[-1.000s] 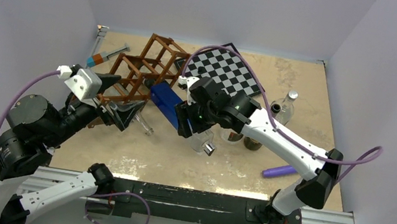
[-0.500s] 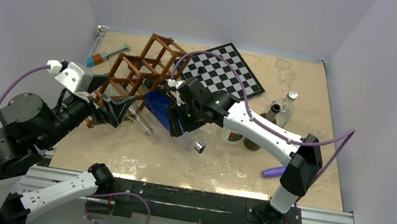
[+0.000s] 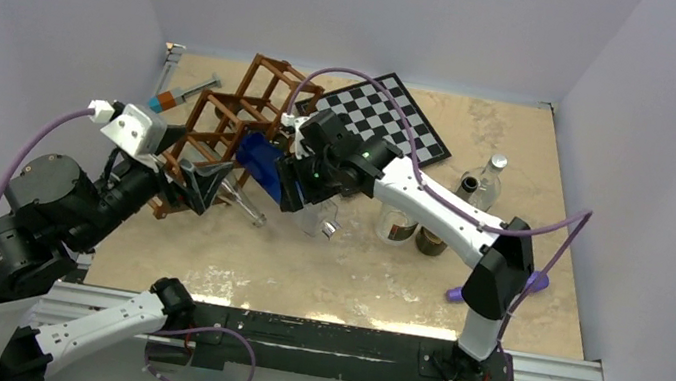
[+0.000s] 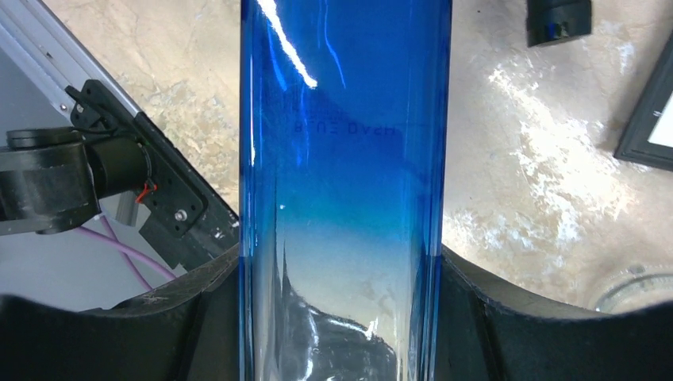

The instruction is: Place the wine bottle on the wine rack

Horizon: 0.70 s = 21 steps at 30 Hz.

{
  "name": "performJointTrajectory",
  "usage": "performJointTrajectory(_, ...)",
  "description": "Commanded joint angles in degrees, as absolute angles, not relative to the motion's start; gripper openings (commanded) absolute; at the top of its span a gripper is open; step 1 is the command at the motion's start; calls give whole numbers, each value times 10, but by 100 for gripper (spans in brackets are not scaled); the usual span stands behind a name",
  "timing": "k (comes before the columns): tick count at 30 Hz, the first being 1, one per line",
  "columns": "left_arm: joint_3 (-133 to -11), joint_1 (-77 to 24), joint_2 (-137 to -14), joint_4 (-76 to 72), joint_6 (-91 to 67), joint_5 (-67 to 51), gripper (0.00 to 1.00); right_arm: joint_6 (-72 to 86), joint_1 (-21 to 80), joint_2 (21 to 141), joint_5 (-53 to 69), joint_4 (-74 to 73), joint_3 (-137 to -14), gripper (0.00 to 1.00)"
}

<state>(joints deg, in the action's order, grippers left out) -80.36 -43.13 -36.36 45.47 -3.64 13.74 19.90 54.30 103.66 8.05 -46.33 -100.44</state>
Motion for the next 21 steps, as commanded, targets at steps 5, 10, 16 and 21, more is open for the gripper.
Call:
performJointTrajectory(5, -808, -429, -385, 436, -14, 134, 99, 181, 540, 1036, 118, -294, -1042, 0)
performJointTrajectory(10, -809, -429, -393, 436, -14, 125, 99, 168, 533, 1039, 123, -235, -1014, 0)
performJointTrajectory(16, -819, -428, -405, 441, -15, 115, 99, 124, 521, 1063, 144, -185, -1013, 0)
performJointTrajectory(21, -821, -428, -411, 446, -18, 112, 99, 99, 516, 1090, 140, -181, -1040, 0)
